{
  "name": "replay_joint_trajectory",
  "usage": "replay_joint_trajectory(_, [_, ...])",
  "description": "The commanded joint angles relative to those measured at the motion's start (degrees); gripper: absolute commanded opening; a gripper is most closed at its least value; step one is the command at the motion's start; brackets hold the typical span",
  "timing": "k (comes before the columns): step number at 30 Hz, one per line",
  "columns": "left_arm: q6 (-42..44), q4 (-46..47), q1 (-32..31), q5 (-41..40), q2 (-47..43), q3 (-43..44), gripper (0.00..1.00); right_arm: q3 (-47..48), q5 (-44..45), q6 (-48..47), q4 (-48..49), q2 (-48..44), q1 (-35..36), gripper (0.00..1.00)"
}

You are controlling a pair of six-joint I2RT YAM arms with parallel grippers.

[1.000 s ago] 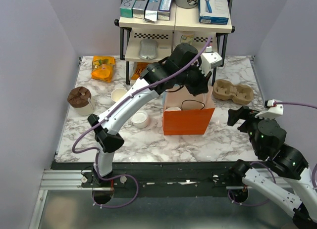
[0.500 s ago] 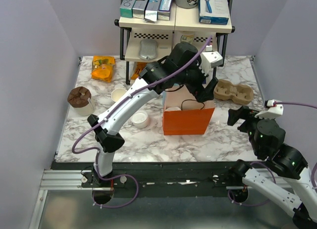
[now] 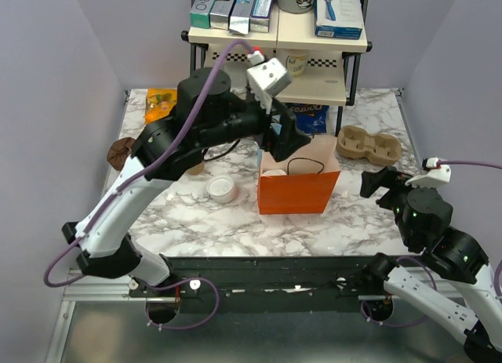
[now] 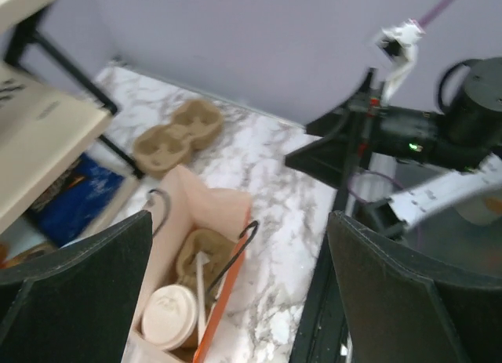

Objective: Pack the takeout coffee

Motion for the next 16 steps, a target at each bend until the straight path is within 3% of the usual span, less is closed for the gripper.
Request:
replay_joint_trajectory(1, [-7.32, 5.49, -0.31, -29.00, -9.30, -13.73, 0.99, 1.50, 1.58, 3.22, -1.59, 1.68, 0.34, 1.00])
replay_joint_trajectory(3, [-14.67, 6.20, -0.22, -45.30, -15.80, -23.97, 0.99, 1.24, 1.49, 3.84, -1.76, 2.21, 0.25, 1.00])
replay_joint_trajectory(6, [-21.64, 4.55, 1.26, -56.52, -23.45, -36.29, 0.99, 0.80, 2.19, 4.28, -2.11, 3.44, 0.34, 1.00])
replay_joint_trajectory(8, [-27.63, 3.14, 2.84, -57.09, -27.66, -40.46, 0.99, 0.62, 1.85, 4.28, -2.29, 4.49, 0.43, 1.00])
replay_joint_trajectory(16, [-33.44, -0.56, 6.36, -55.33, -33.84, -52.07, 0.99, -1.57, 1.14, 5.25, -1.85, 5.64, 0.34, 1.00])
